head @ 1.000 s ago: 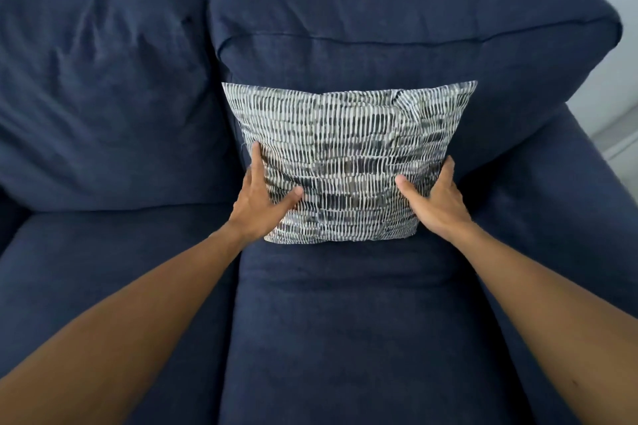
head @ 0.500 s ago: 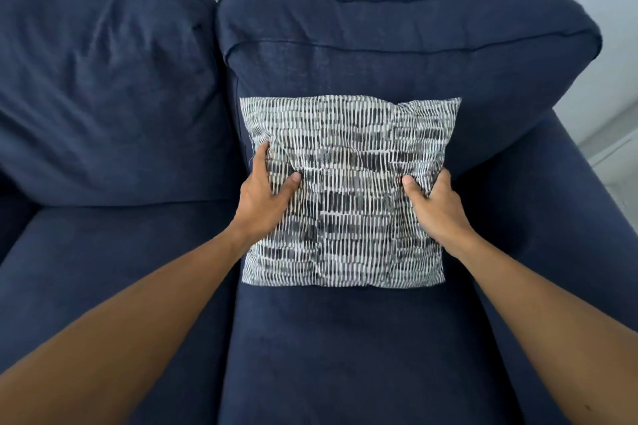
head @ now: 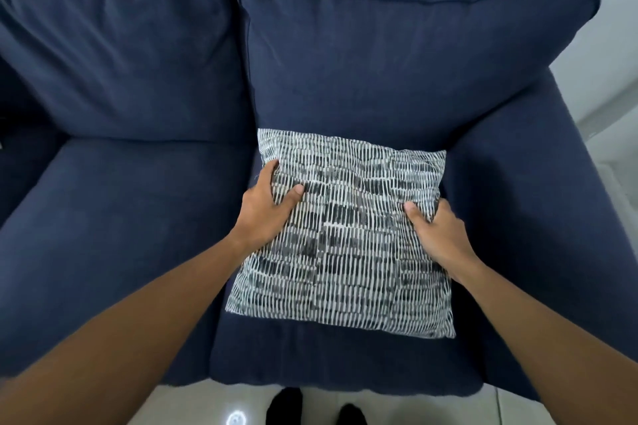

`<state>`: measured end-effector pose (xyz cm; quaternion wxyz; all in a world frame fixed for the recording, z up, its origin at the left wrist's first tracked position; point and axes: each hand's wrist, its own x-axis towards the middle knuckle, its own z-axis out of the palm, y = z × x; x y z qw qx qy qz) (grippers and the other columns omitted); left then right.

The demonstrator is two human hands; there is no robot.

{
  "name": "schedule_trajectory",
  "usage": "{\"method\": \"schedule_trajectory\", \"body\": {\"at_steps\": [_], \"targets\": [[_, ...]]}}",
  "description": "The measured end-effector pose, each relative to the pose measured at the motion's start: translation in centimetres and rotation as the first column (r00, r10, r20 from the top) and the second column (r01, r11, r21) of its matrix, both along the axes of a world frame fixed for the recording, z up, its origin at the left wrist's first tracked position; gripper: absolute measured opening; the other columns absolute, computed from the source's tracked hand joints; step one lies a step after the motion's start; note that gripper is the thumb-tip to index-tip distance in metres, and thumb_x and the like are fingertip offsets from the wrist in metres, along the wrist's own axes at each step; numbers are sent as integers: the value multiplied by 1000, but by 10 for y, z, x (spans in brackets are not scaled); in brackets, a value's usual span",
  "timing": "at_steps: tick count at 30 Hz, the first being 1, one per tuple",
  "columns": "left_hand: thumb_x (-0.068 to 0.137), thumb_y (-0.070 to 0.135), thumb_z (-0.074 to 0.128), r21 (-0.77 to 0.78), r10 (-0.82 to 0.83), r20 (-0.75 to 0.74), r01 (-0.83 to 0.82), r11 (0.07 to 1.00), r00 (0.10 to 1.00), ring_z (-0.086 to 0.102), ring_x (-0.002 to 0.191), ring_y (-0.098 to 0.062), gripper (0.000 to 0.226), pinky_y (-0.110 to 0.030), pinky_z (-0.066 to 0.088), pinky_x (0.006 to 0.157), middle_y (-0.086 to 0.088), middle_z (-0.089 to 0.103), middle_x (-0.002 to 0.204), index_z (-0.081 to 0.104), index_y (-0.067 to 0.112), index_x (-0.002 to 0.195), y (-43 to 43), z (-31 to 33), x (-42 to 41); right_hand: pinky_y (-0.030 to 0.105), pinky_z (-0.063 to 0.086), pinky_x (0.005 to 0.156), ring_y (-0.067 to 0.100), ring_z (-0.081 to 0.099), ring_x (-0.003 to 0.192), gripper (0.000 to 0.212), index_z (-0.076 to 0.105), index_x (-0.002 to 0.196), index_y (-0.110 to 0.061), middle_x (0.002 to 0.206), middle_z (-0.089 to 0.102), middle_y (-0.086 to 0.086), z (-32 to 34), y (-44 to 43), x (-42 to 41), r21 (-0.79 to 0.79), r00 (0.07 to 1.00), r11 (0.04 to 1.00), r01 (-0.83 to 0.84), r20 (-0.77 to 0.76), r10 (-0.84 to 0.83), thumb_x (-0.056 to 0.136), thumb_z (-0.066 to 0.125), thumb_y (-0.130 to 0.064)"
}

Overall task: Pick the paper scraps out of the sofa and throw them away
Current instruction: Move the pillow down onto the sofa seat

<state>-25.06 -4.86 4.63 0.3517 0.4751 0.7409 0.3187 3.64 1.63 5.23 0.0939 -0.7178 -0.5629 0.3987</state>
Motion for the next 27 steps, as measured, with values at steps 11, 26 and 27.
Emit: {"method": "schedule_trajectory", "body": {"at_steps": [11, 26, 27], "targets": [[86, 69, 52, -169, 61, 33, -54, 984, 998, 56, 125, -26, 87, -42, 45, 107, -3, 51, 145, 16, 29, 155, -92, -60, 21, 45, 31, 113, 36, 29, 145, 92, 12, 156, -6, 159, 30, 17, -50, -76, 26, -139, 996, 988, -73, 31, 78, 93, 44, -65], [92, 65, 43, -361, -95, -327, -31, 932, 940, 7, 148, -33, 80, -58, 20, 114, -8, 7, 164, 5, 34, 155, -102, -90, 29, 51, 20, 117, 31, 12, 151, 94, 2, 158, -16, 166, 7, 8, -82, -88, 36, -244, 988, 965, -99, 89, 124, 90, 31, -74], [92, 65, 42, -342, -104, -343, -21, 939, 933, 3, 150, -32, 79, -58, 18, 115, -7, 4, 165, 5, 35, 155, -99, -87, 28, 52, 21, 117, 32, 12, 150, 94, 2, 158, -17, 166, 7, 8, -80, -87, 36, -225, 988, 969, -103, 93, 127, 90, 31, -75]]}}
